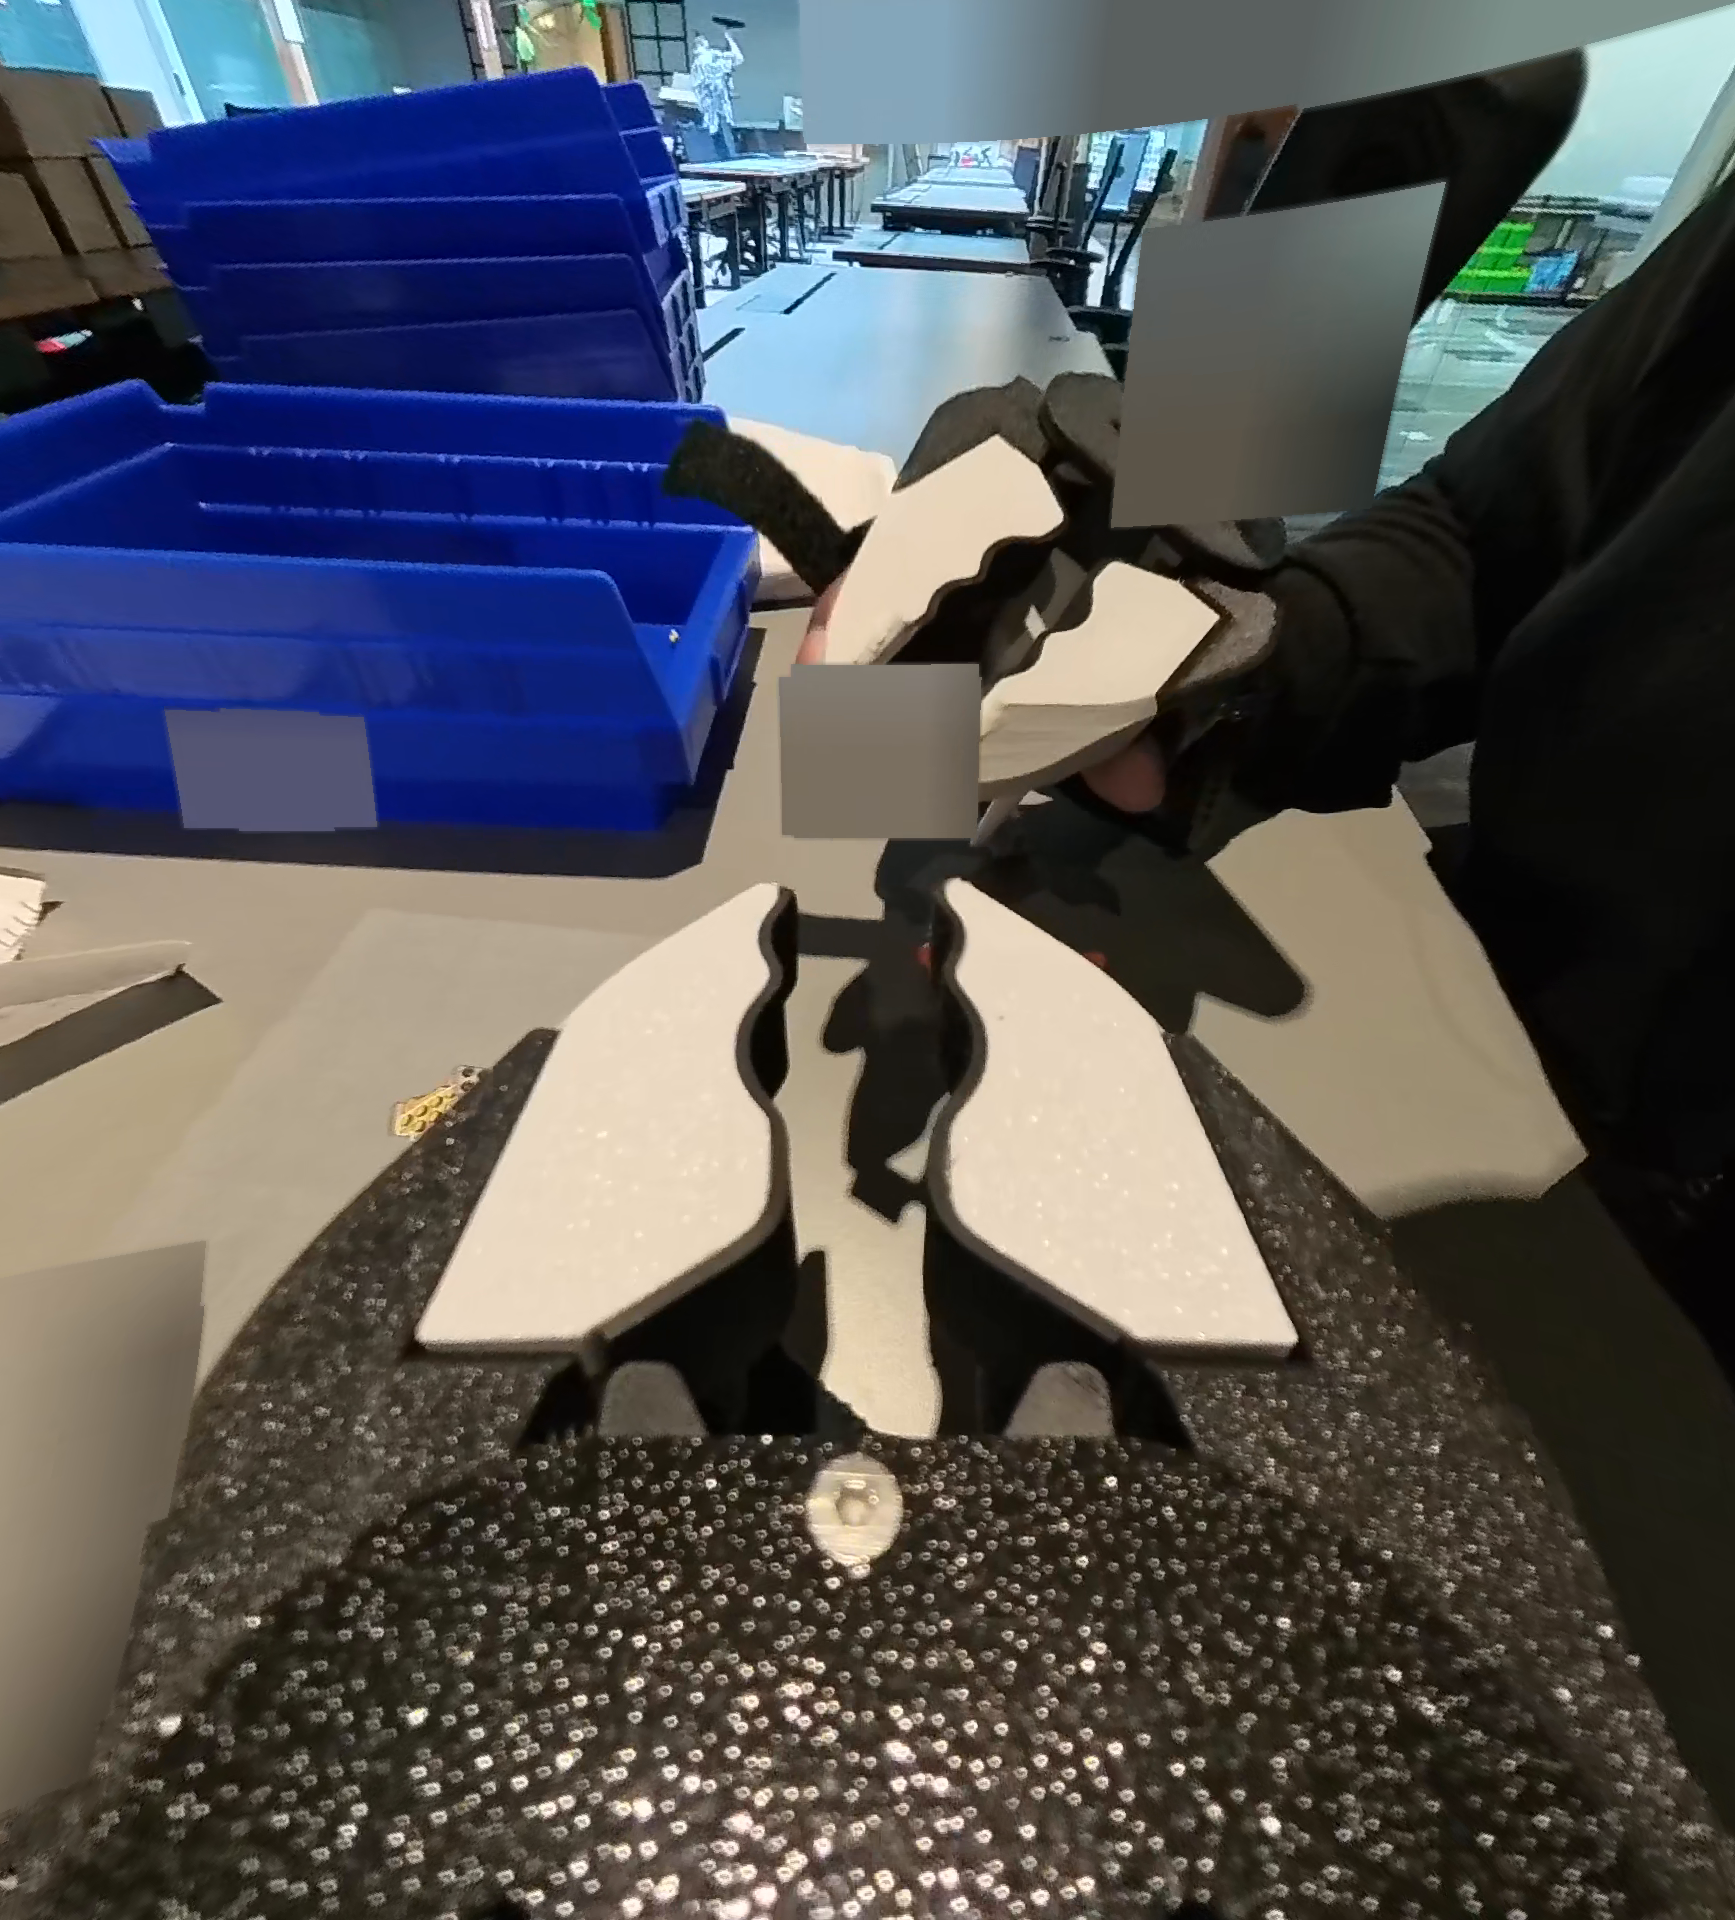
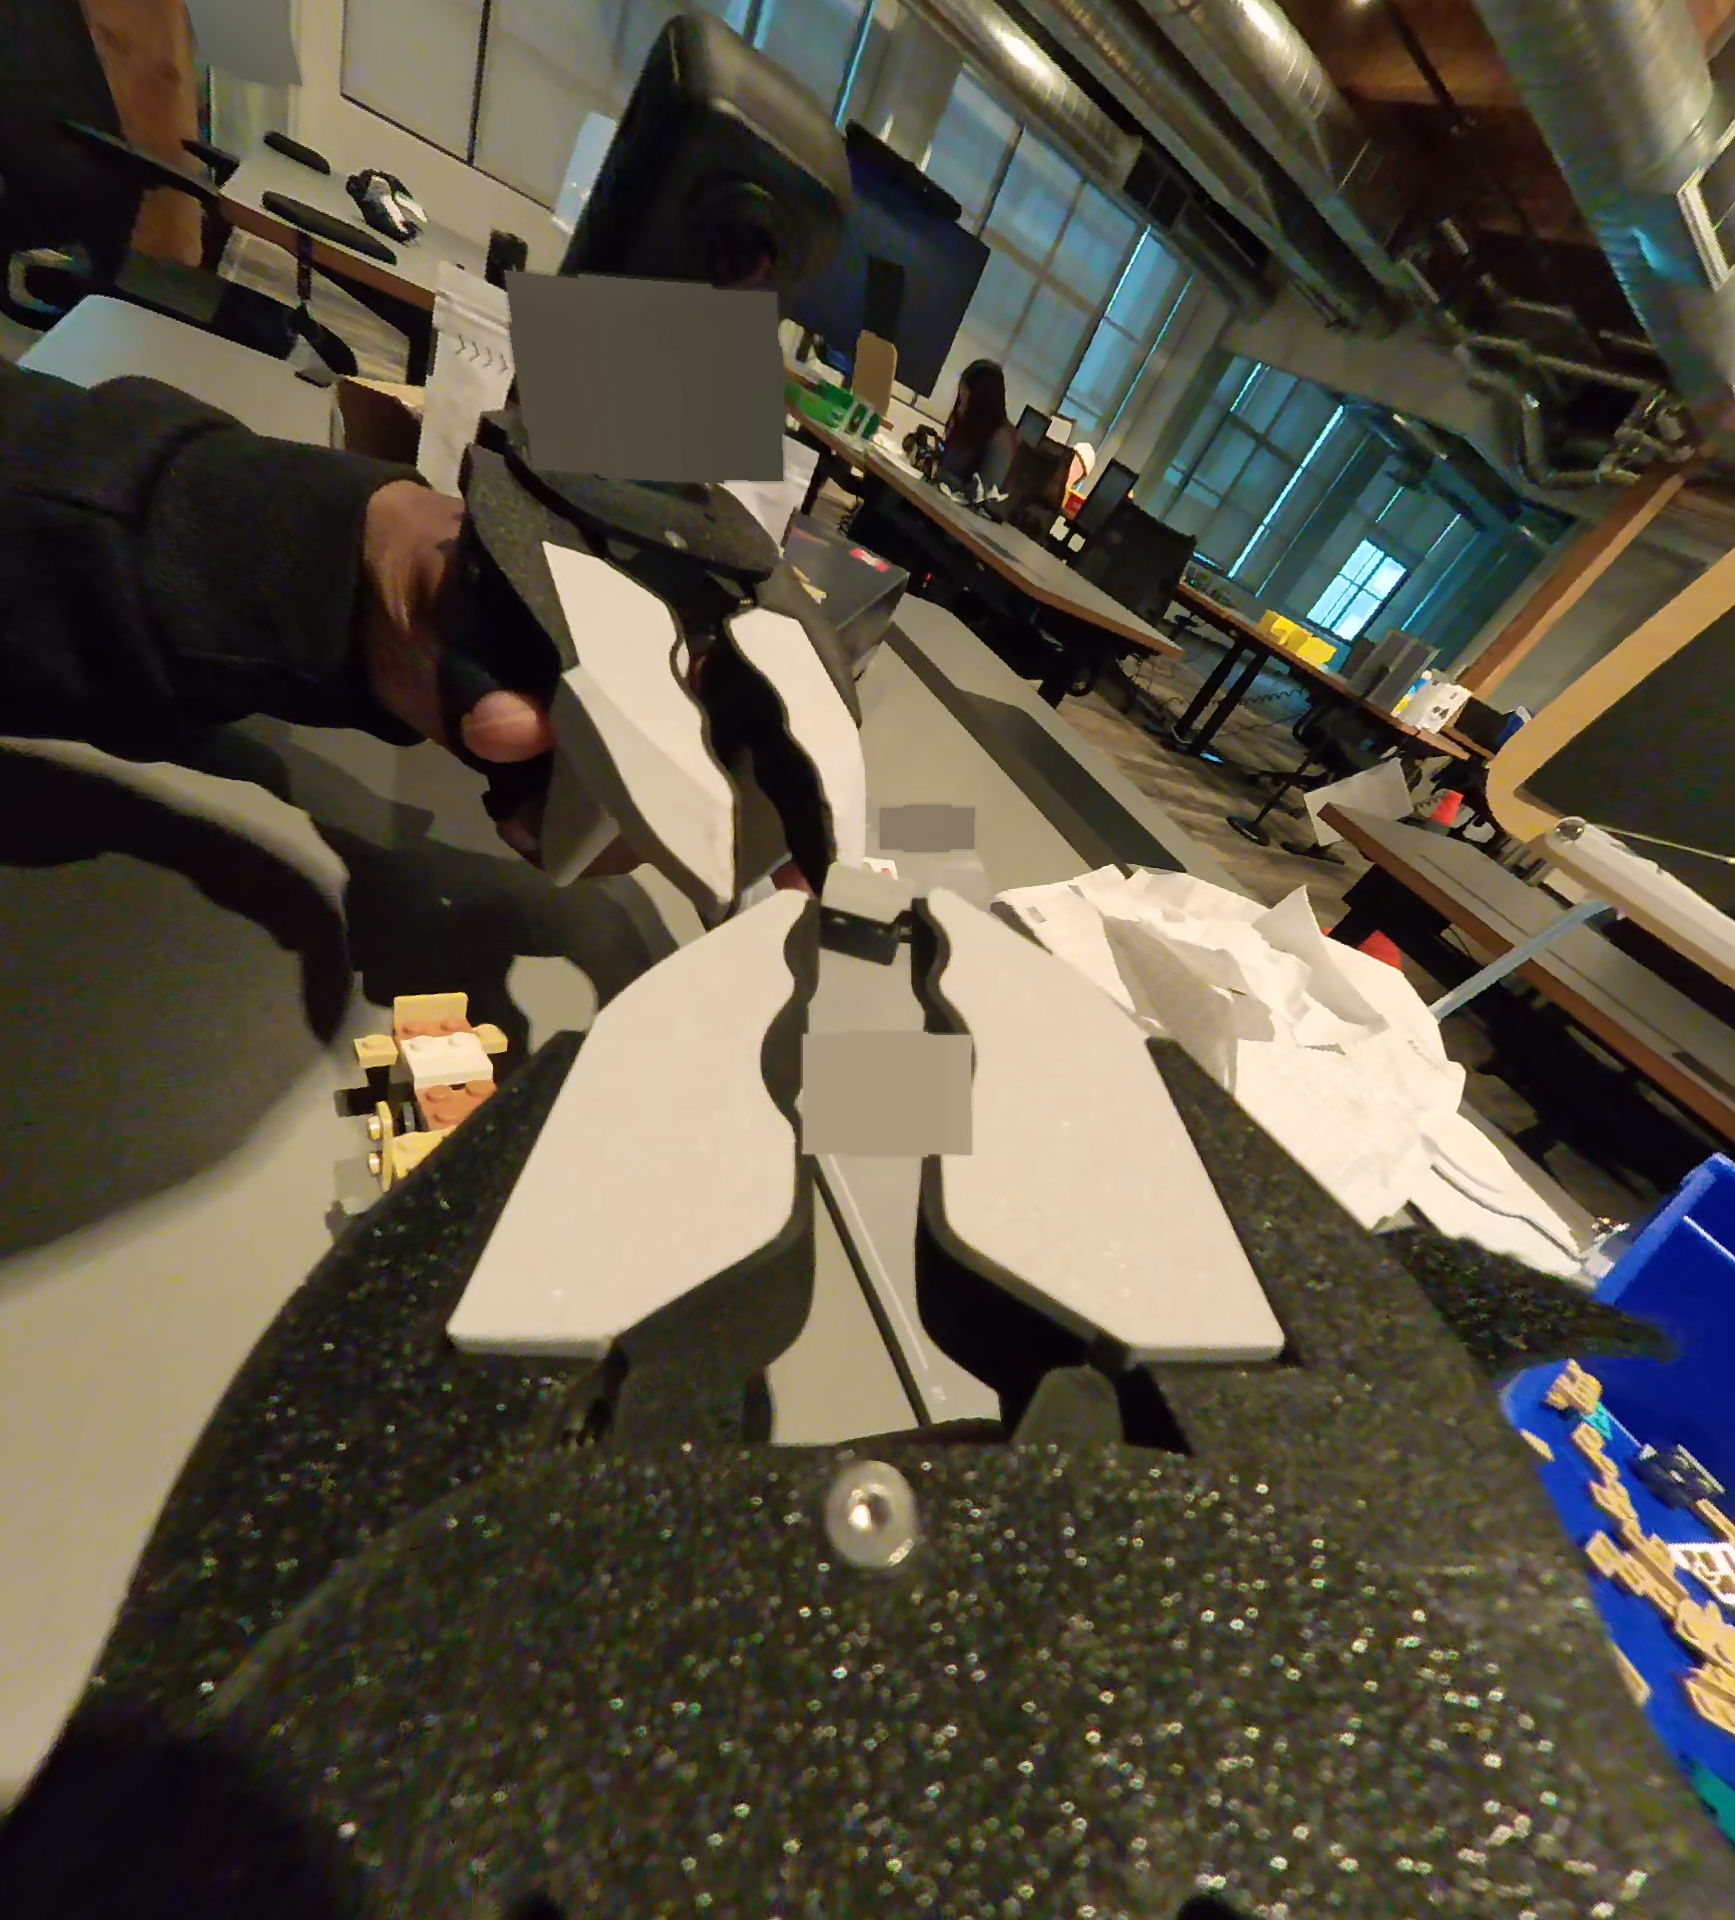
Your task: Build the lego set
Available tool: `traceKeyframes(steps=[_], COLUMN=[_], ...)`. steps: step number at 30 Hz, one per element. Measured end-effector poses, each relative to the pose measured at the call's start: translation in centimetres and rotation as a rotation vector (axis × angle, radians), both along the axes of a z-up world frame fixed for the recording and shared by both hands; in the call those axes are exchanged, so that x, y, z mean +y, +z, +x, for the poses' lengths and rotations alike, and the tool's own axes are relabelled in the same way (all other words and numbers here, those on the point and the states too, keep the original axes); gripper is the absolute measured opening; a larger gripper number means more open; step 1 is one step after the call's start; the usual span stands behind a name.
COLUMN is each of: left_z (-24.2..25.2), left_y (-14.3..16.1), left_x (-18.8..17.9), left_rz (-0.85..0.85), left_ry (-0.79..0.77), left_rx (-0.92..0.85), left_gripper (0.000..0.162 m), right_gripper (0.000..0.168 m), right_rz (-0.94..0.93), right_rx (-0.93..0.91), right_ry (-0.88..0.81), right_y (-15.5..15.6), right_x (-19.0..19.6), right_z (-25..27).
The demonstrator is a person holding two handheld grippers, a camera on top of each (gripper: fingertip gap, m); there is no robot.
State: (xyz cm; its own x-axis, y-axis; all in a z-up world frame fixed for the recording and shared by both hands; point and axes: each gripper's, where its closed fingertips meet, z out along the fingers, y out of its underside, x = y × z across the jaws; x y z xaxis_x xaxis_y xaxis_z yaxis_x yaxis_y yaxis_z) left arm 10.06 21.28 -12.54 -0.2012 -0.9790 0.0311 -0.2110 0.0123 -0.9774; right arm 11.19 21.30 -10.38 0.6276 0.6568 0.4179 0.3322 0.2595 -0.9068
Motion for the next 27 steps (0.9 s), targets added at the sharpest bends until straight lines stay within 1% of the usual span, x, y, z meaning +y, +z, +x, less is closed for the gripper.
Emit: traceKeyframes(steps=[11,27], left_z=[0.37,0.52], left_y=[0.45,0.41], left_x=[0.34,-0.12], left_rz=[-0.033,-0.029], left_ry=[0.041,0.029], left_rx=[-0.028,-0.025], left_gripper=[0.021,0.021], right_gripper=[0.016,0.017], right_rz=[0.035,0.033], right_rx=[-0.020,-0.020], right_ry=[-0.010,-0.002], right_y=[0.14,0.08], right_x=[-0.15,-0.26], right_z=[-0.12,-0.28])
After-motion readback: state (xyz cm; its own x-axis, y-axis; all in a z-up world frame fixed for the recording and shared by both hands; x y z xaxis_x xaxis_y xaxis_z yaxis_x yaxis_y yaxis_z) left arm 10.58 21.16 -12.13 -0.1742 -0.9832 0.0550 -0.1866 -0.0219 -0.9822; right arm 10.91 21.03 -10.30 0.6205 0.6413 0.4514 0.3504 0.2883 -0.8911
